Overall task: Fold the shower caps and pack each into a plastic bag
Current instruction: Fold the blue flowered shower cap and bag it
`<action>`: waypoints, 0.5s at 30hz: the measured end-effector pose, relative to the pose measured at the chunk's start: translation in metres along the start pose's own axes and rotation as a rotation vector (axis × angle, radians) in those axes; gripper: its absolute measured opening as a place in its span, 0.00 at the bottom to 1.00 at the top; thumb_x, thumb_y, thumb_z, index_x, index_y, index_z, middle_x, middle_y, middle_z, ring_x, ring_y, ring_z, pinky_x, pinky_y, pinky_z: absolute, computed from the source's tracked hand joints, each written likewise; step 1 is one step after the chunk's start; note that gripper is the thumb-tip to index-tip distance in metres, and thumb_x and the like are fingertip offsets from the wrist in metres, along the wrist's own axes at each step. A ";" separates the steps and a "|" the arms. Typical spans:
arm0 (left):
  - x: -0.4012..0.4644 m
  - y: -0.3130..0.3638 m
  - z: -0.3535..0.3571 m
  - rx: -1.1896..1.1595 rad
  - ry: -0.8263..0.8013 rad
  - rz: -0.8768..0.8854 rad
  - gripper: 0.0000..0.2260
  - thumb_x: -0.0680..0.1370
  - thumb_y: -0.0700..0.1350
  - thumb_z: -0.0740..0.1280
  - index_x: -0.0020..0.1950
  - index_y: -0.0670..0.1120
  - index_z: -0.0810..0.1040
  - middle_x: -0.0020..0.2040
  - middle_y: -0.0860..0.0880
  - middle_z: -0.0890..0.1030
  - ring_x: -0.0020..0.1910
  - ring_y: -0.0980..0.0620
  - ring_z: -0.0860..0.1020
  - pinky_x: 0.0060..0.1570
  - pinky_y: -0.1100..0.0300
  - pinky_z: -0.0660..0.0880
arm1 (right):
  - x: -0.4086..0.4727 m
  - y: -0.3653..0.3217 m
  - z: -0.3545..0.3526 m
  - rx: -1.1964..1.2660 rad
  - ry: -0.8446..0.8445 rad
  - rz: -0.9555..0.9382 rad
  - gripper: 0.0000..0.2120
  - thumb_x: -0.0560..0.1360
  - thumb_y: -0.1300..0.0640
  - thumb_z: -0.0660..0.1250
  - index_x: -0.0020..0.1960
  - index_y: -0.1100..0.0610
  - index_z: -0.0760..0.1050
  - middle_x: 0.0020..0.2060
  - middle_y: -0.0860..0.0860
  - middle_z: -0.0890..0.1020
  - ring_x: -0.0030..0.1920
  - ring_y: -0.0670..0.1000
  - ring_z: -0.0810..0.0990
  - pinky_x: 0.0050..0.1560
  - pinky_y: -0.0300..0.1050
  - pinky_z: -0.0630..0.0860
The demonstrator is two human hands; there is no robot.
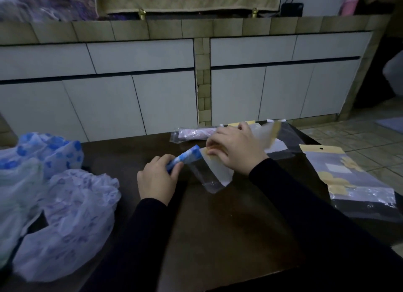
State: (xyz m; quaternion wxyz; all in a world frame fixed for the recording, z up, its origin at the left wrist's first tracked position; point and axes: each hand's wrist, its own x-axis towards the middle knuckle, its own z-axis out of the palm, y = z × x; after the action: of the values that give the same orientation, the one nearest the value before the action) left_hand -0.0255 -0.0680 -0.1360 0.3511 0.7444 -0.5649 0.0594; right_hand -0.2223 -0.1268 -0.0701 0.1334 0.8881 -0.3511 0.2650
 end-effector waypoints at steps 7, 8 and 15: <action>0.005 -0.012 -0.003 -0.125 0.077 -0.110 0.10 0.78 0.54 0.65 0.55 0.53 0.78 0.43 0.55 0.74 0.42 0.56 0.71 0.44 0.57 0.65 | -0.014 -0.015 0.010 0.005 -0.094 0.063 0.06 0.75 0.50 0.67 0.52 0.48 0.77 0.49 0.46 0.77 0.49 0.48 0.76 0.49 0.45 0.72; 0.006 -0.012 -0.004 -0.143 0.093 -0.117 0.10 0.78 0.54 0.65 0.55 0.53 0.79 0.43 0.55 0.75 0.42 0.56 0.72 0.45 0.55 0.67 | -0.017 -0.018 0.011 0.012 -0.187 0.068 0.06 0.76 0.49 0.66 0.53 0.46 0.76 0.50 0.45 0.77 0.50 0.47 0.75 0.51 0.44 0.72; 0.006 -0.006 -0.007 -0.365 0.034 -0.138 0.06 0.77 0.53 0.68 0.51 0.54 0.79 0.43 0.55 0.79 0.41 0.58 0.76 0.38 0.66 0.68 | -0.015 -0.027 0.023 0.267 -0.533 0.241 0.13 0.72 0.38 0.66 0.50 0.45 0.78 0.49 0.42 0.77 0.52 0.45 0.75 0.55 0.46 0.74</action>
State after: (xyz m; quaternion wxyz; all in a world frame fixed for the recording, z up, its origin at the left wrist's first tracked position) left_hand -0.0156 -0.0681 -0.1301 0.4931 0.7042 -0.5078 -0.0557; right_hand -0.2043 -0.1084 -0.0991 -0.1134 0.8879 -0.4384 0.0809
